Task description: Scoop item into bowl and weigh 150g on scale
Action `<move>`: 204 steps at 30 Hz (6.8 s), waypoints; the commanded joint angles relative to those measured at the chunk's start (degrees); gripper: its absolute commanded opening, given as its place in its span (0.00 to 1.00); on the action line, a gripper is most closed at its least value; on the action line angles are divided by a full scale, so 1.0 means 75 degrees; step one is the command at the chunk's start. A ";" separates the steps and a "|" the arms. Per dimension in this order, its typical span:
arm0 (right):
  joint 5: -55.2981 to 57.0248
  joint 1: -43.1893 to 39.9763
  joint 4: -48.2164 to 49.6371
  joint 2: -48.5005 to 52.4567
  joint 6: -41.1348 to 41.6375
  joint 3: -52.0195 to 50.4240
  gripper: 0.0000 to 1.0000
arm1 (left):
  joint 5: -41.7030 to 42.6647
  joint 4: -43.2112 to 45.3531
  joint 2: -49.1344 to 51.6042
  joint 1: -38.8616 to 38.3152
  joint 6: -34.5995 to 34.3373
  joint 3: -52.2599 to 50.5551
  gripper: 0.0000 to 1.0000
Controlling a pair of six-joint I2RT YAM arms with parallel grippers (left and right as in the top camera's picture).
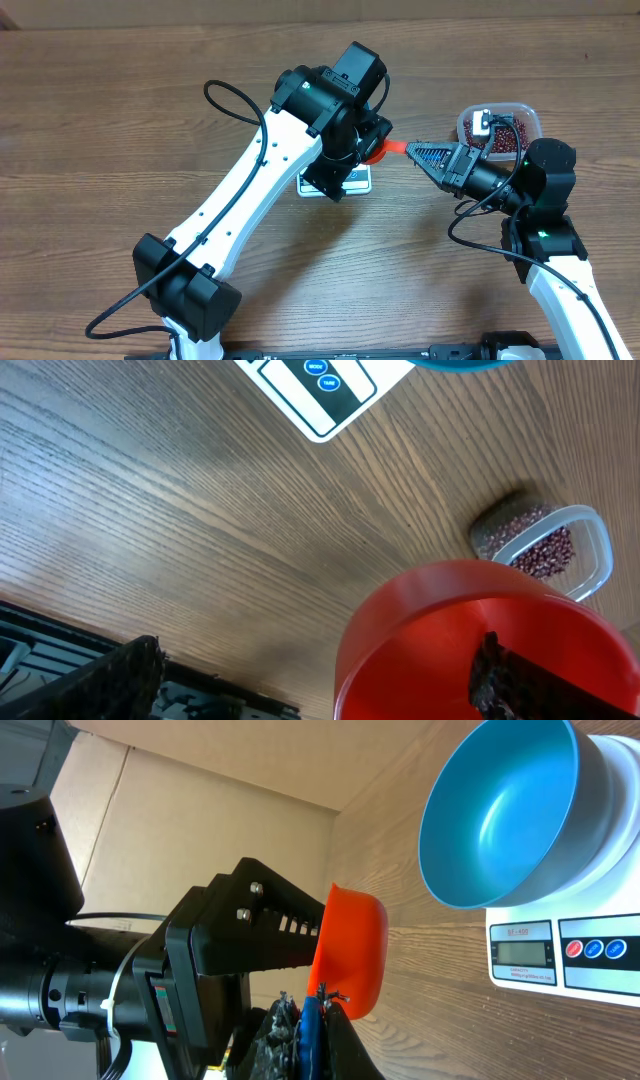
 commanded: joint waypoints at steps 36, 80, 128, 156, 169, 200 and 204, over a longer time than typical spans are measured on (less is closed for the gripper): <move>0.0656 -0.0478 -0.3698 -0.0490 -0.2436 0.1046 0.04 | -0.0568 -0.0816 -0.1883 0.0755 0.8580 0.0519 0.99; 0.4704 -0.0472 -1.0107 -0.0490 -0.4619 0.4972 0.04 | -0.2340 0.1941 -0.1874 -0.0539 0.8687 -0.3060 0.04; 0.4217 -0.0472 -1.0296 -0.0490 -0.4674 0.4972 0.04 | -0.1856 0.6534 -0.2014 -0.0659 1.0101 -0.6091 0.04; 0.4278 -0.0472 -1.0433 -0.0490 -0.4937 0.4972 0.04 | -0.3745 0.7656 -0.0379 -0.0659 0.9716 -0.6088 0.04; 0.4596 -0.0472 -1.0579 -0.0490 -0.5015 0.4972 0.04 | -0.3751 0.7761 -0.0286 -0.0673 0.9719 -0.6091 0.04; 0.4736 -0.0472 -1.0631 -0.0487 -0.5036 0.4972 0.04 | -0.3928 0.8087 0.0265 -0.0644 1.0101 -0.6094 0.04; 0.4736 -0.0472 -1.0631 -0.0487 -0.5033 0.4972 0.04 | -0.3943 0.8008 0.0265 -0.0644 1.0127 -0.6094 0.04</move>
